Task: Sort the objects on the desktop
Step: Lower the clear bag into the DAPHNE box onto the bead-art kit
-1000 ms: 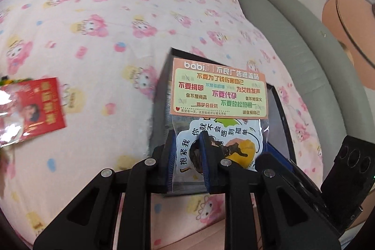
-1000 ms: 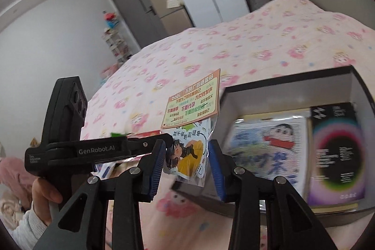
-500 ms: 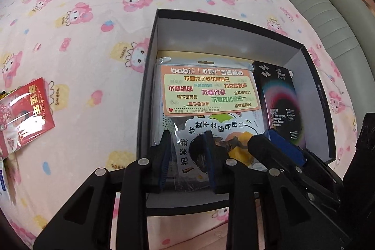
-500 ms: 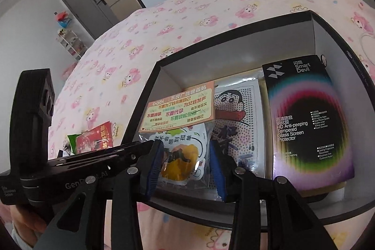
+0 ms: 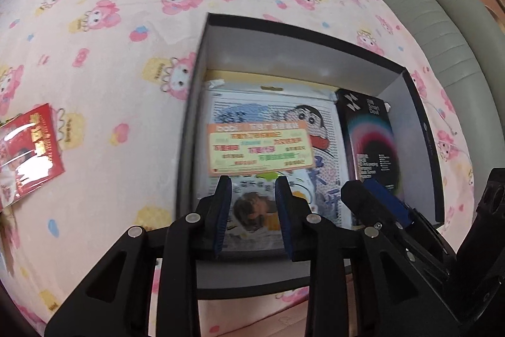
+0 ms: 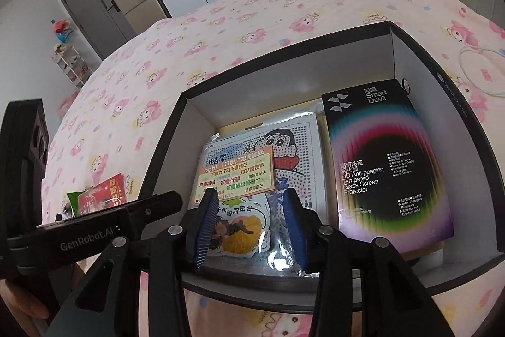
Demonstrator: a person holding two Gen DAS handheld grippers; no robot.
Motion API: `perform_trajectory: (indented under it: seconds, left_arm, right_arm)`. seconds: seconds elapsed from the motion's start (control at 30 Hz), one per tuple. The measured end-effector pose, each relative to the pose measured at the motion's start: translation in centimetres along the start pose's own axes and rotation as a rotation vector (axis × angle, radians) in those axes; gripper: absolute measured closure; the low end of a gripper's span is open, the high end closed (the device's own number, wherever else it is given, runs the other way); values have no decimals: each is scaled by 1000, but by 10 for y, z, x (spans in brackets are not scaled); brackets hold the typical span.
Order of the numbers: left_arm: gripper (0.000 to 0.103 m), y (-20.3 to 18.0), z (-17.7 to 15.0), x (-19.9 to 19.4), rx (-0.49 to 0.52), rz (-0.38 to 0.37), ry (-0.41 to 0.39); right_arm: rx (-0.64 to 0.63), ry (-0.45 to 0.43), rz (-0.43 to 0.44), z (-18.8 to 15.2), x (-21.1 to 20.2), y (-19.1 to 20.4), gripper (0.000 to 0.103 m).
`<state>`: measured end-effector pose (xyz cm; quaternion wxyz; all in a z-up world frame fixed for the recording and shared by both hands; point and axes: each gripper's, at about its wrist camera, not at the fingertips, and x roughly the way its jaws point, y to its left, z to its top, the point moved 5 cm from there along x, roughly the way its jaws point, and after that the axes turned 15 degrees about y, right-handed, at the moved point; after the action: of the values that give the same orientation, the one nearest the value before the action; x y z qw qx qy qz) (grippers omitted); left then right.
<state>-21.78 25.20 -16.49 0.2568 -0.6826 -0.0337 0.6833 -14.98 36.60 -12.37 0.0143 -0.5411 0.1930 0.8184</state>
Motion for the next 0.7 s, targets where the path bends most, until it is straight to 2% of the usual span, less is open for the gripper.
perform_trajectory:
  seconds: [0.17, 0.2, 0.27, 0.3, 0.4, 0.5, 0.6, 0.7]
  left_arm:
    - [75, -18, 5, 25, 53, -10, 74]
    - [75, -21, 6, 28, 53, -10, 88]
    - [75, -21, 8, 33, 36, -3, 114]
    - [75, -20, 10, 34, 19, -1, 119]
    - [75, -9, 14, 27, -62, -2, 89]
    - [75, -6, 18, 13, -72, -11, 38]
    - [75, -4, 19, 6, -62, -10, 23]
    - [75, -1, 18, 4, -62, -16, 25]
  right_arm:
    - [44, -29, -23, 7, -15, -16, 64]
    - [35, -26, -34, 11, -18, -19, 58]
    - [9, 32, -21, 17, -12, -23, 54]
    - [9, 81, 15, 17, -5, -25, 54]
    - [11, 225, 117, 19, 17, -28, 54]
    - [5, 287, 112, 14, 32, -26, 54]
    - [-17, 291, 79, 10, 36, -19, 54]
    - [-27, 287, 116, 6, 34, -8, 54]
